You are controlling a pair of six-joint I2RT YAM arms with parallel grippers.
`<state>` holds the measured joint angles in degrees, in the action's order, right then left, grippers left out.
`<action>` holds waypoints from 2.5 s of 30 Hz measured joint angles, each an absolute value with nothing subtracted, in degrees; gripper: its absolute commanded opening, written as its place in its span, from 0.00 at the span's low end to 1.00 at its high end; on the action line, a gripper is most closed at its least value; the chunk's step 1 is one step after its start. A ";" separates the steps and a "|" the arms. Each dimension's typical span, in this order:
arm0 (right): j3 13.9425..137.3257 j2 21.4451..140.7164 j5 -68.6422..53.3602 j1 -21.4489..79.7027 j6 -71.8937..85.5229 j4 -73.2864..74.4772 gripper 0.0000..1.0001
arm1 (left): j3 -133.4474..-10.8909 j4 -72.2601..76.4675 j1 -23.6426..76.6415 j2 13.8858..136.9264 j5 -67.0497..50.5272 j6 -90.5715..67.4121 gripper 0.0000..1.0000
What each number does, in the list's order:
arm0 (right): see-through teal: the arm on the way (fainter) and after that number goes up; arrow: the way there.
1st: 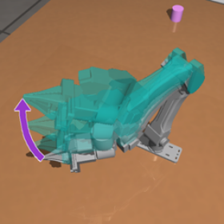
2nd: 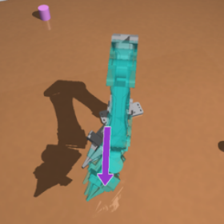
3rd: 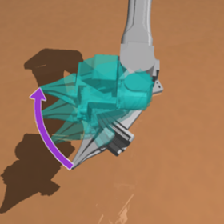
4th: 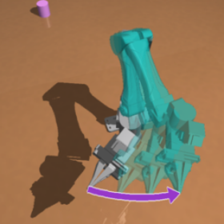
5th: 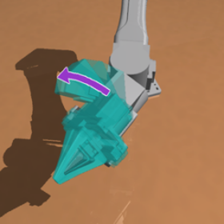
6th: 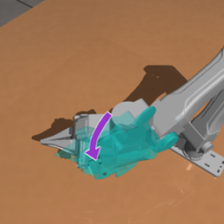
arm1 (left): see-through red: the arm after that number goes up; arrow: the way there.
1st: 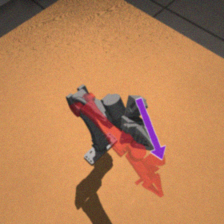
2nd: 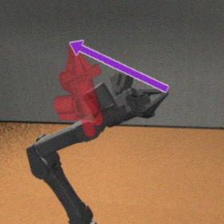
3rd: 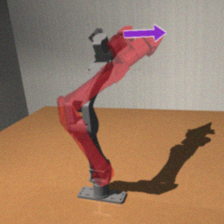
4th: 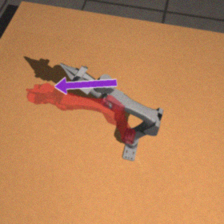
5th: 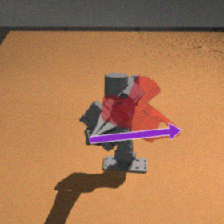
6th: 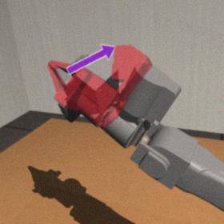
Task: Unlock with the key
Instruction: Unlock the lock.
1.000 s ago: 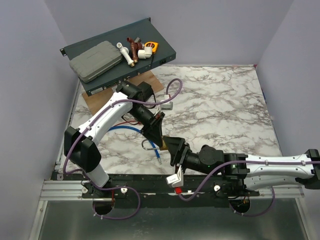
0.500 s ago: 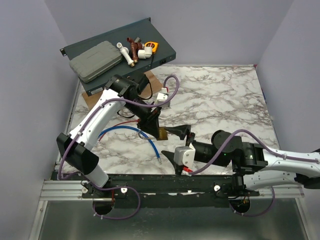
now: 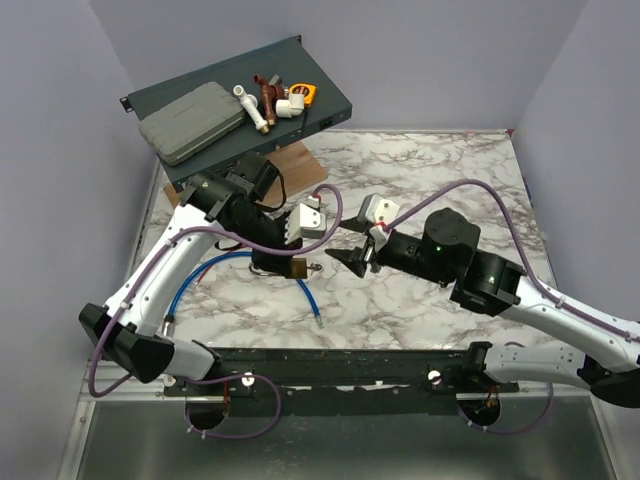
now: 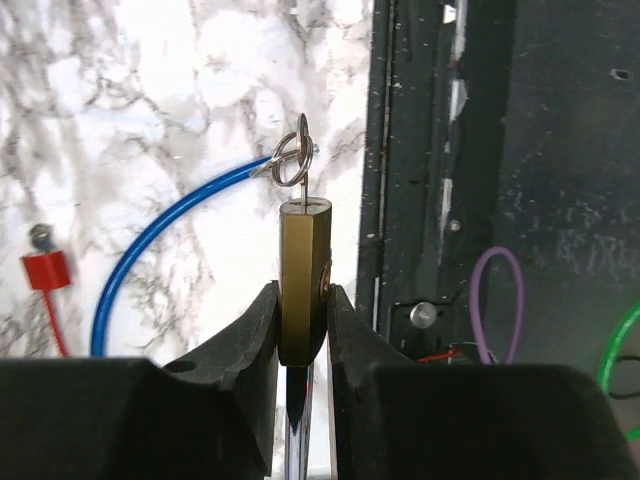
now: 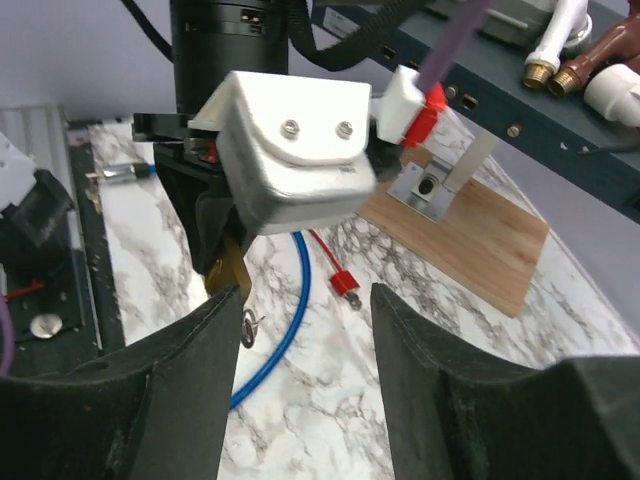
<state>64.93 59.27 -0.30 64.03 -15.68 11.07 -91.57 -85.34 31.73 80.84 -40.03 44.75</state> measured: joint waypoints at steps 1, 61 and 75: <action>65.12 59.27 -1.83 62.85 -14.41 10.74 0.50 | -91.59 -84.86 31.73 80.01 -39.27 44.36 0.00; 55.77 61.30 -15.81 33.26 15.55 -7.55 0.82 | -90.35 -84.49 53.45 88.58 38.98 46.92 0.00; 55.75 57.23 -15.51 32.51 15.44 -6.96 0.79 | -105.97 -89.25 51.64 84.25 3.29 41.58 0.00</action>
<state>55.75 57.23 -15.51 32.51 15.44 -6.96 -105.97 -89.25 51.64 84.25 3.29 41.58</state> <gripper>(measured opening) 0.799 0.178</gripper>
